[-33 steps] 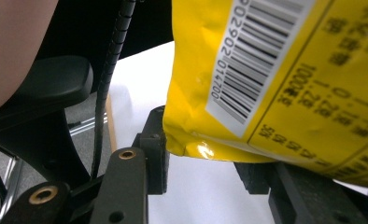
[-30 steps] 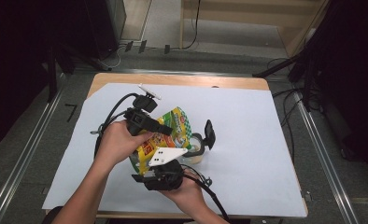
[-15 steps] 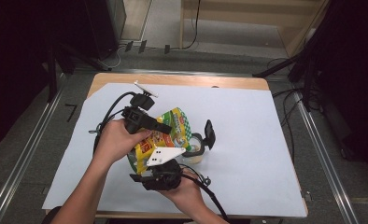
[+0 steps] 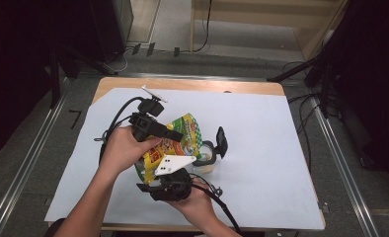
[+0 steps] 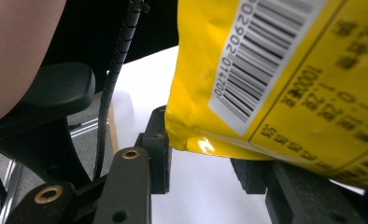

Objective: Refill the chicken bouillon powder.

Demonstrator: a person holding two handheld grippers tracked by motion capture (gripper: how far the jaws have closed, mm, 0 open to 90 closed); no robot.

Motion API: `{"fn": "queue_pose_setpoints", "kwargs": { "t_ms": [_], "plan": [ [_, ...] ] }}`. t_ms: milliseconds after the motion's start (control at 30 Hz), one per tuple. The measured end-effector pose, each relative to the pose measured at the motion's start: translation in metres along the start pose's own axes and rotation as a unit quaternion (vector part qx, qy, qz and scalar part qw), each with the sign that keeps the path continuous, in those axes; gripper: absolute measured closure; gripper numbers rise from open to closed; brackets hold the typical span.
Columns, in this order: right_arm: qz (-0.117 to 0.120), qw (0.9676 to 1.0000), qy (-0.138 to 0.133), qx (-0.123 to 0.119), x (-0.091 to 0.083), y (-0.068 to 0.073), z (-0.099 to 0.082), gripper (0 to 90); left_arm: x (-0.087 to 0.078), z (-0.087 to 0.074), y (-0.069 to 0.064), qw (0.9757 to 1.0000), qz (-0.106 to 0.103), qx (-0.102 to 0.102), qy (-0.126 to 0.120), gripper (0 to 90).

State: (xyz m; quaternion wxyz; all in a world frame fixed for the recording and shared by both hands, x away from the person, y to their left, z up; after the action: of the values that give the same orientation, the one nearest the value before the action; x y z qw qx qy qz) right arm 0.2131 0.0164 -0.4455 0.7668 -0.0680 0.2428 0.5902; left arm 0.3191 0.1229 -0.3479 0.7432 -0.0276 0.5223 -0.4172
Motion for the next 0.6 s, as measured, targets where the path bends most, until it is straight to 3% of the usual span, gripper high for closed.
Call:
{"fn": "queue_pose_setpoints", "kwargs": {
  "t_ms": [167,367,600],
  "plan": [
    [-0.001,1.0000,0.002,-0.001,-0.001,-0.002,0.001,64.2,0.004,0.006,0.000,0.9999,0.004,0.000,0.013,76.3],
    [-0.003,0.9998,-0.005,0.019,0.000,-0.013,0.006,64.4,0.006,0.023,0.001,0.9993,0.015,0.005,0.034,77.5],
    [-0.007,0.9998,-0.003,0.019,0.002,-0.017,0.006,64.8,0.009,0.024,0.004,0.9993,0.018,0.009,0.030,77.6]
  ]
}}
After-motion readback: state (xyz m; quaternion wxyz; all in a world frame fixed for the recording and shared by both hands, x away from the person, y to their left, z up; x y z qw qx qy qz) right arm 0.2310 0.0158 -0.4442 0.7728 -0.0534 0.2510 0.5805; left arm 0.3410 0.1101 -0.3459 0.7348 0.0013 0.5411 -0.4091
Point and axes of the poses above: each handheld gripper's, and its own axes: x roughly forward along the jaws, z roughly out of its top, y roughly to its left, the point moved 1 cm from there along x, roughly forward along the jaws, and after that the axes turned 2 degrees about -x, right-handed, at the moved point
